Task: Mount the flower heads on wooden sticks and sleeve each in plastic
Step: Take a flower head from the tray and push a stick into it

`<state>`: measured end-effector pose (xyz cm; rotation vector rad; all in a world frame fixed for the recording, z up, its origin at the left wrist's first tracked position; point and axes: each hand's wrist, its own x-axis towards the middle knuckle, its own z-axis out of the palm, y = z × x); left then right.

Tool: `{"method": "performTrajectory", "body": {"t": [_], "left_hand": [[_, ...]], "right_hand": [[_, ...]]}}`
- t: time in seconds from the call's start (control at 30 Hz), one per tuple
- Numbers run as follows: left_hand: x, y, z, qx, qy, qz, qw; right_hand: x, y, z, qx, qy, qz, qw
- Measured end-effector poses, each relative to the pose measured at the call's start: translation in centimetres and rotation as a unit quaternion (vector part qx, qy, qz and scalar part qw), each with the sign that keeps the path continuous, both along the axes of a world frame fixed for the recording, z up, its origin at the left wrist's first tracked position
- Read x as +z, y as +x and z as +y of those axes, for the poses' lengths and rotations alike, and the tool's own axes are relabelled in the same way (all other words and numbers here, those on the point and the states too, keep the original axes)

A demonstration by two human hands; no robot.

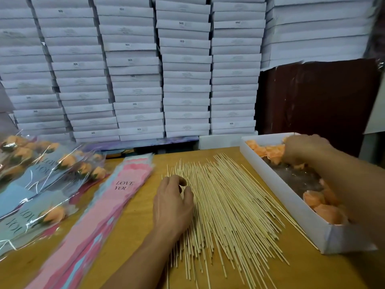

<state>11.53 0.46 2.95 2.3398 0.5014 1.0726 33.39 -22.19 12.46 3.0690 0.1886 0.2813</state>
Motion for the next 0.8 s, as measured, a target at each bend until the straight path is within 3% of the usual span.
{"method": "performTrajectory", "body": {"t": [0.13, 0.33, 0.67, 0.8], "left_hand": [[0.0, 0.2, -0.1, 0.003, -0.001, 0.0, 1.0], [0.1, 0.1, -0.1, 0.008, -0.004, -0.001, 1.0], [0.0, 0.1, -0.1, 0.008, -0.004, 0.005, 1.0], [0.1, 0.1, -0.1, 0.005, -0.008, 0.011, 1.0]], "right_hand": [[-1.8, 1.4, -3.3, -0.016, 0.005, 0.091, 0.996], [-2.5, 1.9, -4.8, -0.022, -0.054, 0.038, 0.998], [-3.6, 3.5, -5.1, 0.02, 0.046, 0.196, 0.979], [-4.5, 3.5, -5.1, 0.02, -0.003, 0.147, 0.989]]}}
